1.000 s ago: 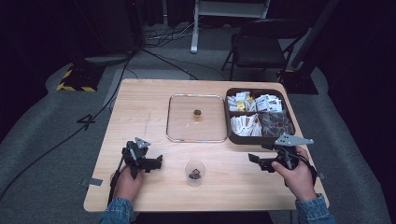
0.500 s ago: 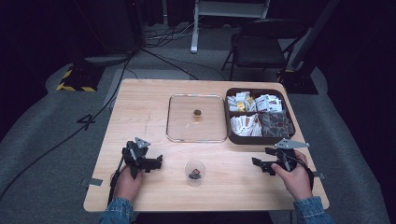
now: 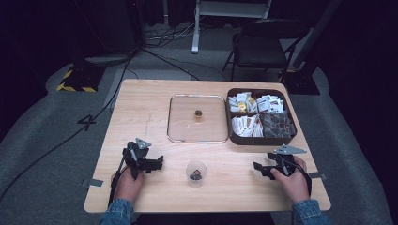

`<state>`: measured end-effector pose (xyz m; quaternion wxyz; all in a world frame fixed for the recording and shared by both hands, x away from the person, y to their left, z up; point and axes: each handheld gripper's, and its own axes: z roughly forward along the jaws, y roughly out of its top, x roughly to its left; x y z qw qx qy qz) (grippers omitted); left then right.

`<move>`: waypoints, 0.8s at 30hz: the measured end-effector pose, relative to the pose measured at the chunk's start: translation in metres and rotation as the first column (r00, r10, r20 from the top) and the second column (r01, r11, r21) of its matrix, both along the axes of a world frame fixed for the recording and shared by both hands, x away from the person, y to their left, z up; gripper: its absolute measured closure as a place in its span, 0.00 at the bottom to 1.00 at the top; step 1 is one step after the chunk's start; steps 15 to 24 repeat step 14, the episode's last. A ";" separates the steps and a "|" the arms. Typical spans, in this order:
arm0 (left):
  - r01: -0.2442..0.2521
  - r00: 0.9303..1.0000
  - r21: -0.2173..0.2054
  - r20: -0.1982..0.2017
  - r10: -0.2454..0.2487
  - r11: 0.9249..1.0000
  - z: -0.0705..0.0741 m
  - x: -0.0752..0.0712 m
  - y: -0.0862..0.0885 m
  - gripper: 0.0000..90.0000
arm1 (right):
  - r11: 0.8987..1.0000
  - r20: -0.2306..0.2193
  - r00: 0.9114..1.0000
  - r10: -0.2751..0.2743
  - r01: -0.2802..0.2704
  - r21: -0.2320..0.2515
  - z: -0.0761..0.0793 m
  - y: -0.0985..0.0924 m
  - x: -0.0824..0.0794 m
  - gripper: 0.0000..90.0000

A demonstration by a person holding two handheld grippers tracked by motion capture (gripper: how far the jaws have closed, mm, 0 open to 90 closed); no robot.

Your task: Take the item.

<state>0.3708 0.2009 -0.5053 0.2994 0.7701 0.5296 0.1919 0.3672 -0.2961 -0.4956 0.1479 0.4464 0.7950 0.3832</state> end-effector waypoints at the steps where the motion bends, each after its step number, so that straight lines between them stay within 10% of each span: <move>1: 0.001 1.000 0.001 -0.001 -0.001 1.000 0.000 0.000 0.000 0.00 | 1.000 0.005 1.000 0.000 0.000 -0.011 -0.001 0.000 0.000 0.19; 8: 0.000 1.000 0.000 0.000 0.000 1.000 0.000 0.000 0.000 0.00 | 0.994 0.049 0.999 -0.005 0.010 -0.105 -0.009 0.005 -0.002 0.16; 24: 0.000 1.000 0.000 0.000 0.000 1.000 0.000 0.000 0.000 0.00 | 0.995 0.049 0.999 -0.006 0.011 -0.104 -0.009 0.006 -0.002 0.16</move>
